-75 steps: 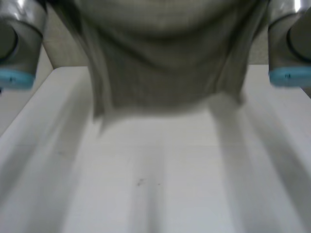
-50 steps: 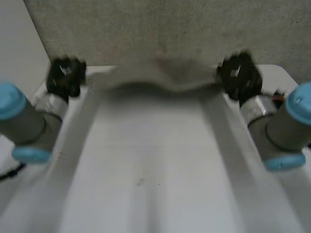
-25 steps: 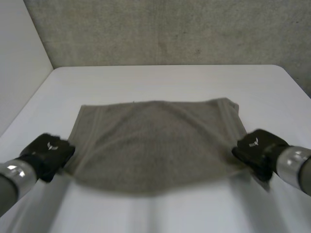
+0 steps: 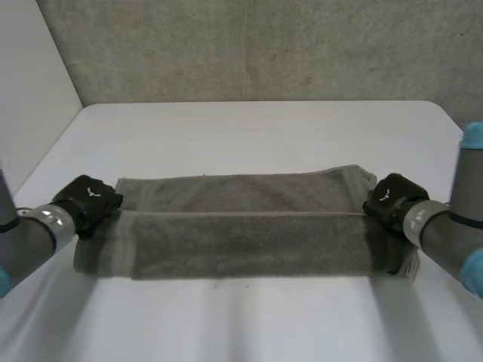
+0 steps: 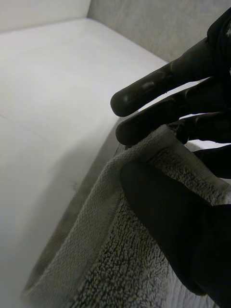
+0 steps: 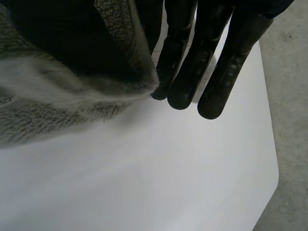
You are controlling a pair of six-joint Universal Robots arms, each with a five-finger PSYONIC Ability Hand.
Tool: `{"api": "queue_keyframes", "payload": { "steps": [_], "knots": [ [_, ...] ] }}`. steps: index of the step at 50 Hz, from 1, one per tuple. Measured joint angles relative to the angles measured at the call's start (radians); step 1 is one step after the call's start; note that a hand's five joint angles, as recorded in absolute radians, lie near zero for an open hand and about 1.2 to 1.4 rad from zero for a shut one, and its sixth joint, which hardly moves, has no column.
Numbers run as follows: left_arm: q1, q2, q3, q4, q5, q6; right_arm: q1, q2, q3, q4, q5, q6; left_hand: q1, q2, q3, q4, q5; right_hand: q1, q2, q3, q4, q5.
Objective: Fold the laundry
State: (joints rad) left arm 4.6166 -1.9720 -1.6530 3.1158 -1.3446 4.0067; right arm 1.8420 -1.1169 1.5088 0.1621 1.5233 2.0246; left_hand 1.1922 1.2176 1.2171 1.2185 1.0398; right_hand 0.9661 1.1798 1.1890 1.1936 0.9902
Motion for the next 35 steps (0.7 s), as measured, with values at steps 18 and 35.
{"api": "queue_keyframes", "payload": {
  "steps": [18, 35],
  "knots": [
    [-0.036, -0.169, 0.248, 0.128, -0.041, -0.148, 0.025, 0.184, -0.227, -0.187, 0.003, 0.016, 0.000, 0.000, 0.000, 0.000, 0.000, 0.000, 0.000, 0.000, 0.000, 0.000],
    [-0.097, -0.055, 0.769, 0.416, -0.270, -0.531, 0.038, -0.002, -0.505, -0.902, 0.041, 0.289, 0.000, 0.000, 0.000, 0.000, 0.003, 0.000, 0.000, 0.000, 0.000, 0.000]
  ]
}}
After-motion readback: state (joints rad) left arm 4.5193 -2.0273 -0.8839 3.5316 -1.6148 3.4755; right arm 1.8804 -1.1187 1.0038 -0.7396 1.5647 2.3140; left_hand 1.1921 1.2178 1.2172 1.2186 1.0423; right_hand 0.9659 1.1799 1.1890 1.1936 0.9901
